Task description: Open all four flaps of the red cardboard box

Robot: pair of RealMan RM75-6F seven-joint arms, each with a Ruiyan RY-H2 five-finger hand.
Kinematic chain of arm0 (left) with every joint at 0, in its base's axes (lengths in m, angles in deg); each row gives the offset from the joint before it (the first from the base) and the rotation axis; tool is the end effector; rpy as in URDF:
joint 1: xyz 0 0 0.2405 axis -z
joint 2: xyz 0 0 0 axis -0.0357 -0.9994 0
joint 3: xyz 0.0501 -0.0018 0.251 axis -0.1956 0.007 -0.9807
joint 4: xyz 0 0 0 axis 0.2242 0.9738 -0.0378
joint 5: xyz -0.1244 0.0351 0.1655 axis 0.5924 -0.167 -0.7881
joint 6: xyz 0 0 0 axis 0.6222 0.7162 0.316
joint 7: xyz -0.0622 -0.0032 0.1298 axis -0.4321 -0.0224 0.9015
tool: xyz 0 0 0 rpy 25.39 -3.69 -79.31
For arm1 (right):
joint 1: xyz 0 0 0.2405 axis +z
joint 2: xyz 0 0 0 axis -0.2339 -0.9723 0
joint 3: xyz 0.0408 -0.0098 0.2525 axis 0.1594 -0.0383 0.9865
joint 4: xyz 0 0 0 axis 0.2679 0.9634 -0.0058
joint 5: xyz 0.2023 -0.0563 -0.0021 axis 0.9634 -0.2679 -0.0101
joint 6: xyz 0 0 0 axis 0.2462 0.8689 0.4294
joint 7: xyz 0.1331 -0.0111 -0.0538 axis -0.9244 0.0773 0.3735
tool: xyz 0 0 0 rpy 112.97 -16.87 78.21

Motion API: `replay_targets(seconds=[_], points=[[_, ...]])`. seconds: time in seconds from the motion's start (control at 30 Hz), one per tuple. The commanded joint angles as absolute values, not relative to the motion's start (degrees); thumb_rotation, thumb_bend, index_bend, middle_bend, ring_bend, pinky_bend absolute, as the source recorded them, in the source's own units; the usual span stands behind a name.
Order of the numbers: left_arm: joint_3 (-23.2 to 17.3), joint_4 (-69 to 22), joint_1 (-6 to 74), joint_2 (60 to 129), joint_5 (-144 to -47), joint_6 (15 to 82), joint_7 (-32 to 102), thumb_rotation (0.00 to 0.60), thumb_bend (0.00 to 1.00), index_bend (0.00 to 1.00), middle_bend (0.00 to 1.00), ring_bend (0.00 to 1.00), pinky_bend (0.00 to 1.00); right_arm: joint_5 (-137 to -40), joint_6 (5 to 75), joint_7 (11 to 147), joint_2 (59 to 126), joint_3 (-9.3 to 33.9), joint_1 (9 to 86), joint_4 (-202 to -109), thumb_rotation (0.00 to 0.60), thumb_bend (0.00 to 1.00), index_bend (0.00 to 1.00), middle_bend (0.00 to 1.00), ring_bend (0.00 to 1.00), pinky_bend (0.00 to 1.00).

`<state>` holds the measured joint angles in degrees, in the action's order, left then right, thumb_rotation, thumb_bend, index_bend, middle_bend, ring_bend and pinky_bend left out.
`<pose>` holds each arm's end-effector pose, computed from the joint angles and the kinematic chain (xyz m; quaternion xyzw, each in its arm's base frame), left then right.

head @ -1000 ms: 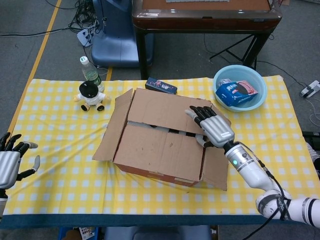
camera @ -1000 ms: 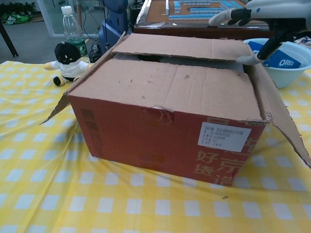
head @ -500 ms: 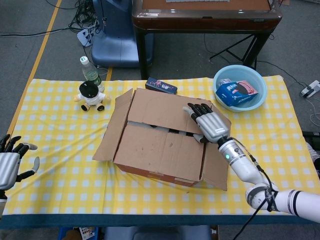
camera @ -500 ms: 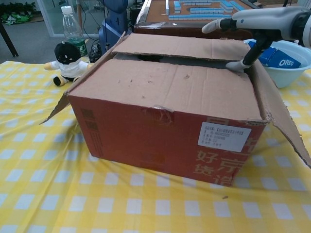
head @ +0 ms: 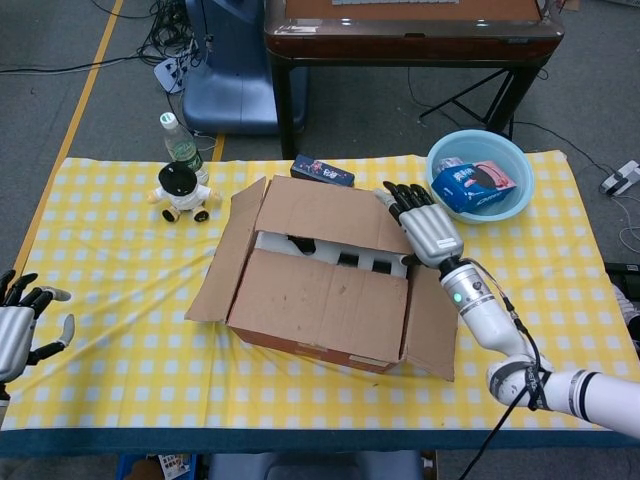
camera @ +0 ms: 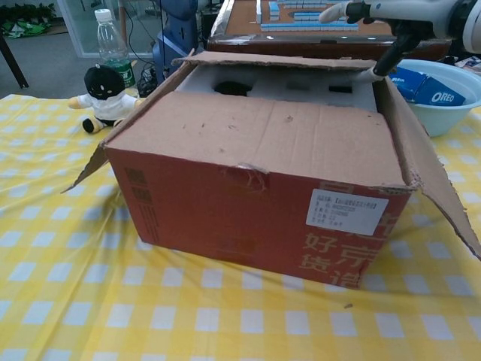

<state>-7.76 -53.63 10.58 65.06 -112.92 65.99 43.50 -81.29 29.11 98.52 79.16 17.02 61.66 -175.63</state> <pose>-0.2785 0.2192 0.1985 -0.6217 -0.3425 -0.3486 0.6121 -0.1218 -0.3896 0.0938 0.7175 -0.3524 0.3914 0.4559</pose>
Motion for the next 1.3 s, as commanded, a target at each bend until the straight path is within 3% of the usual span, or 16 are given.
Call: replay_targets(seconds=[0.03, 0.57, 1.0, 1.13, 1.3], points=[[-7.61, -53.41, 10.40, 65.12, -112.90, 65.96, 43.18, 0.248, 0.48, 0.43, 0.34, 0.14, 0.00, -80.87, 29.82, 97.48, 77.96, 18.50, 61.69, -175.39, 0.600, 0.31, 0.00, 0.00, 0.00, 0.00], [-7.20, -52.50, 9.27, 64.94, -113.79, 66.15, 41.77, 0.244, 0.48, 0.44, 0.34, 0.14, 0.00, -71.58, 29.12, 98.60, 78.02, 24.18, 66.56, -166.78, 0.600, 0.31, 0.00, 0.00, 0.00, 0.00], [-7.12, -51.93, 8.45, 65.01, -114.48, 66.47, 41.25, 0.247, 0.48, 0.44, 0.34, 0.14, 0.00, -58.60, 25.99, 106.12, 84.04, 23.03, 71.42, -153.38, 0.600, 0.31, 0.00, 0.00, 0.00, 0.00], [-7.08, -51.64, 8.24, 65.03, -114.35, 66.36, 41.05, 0.245, 0.48, 0.44, 0.34, 0.14, 0.00, -58.40, 26.06, 106.72, 83.99, 22.36, 71.23, -153.75, 0.600, 0.31, 0.00, 0.00, 0.00, 0.00], [-7.07, -51.79, 8.16, 64.85, -114.29, 65.99, 41.35, 0.249, 0.48, 0.44, 0.34, 0.14, 0.00, -63.98, 27.55, 104.20, 78.93, 21.76, 68.35, -161.95, 0.600, 0.36, 0.00, 0.00, 0.00, 0.00]])
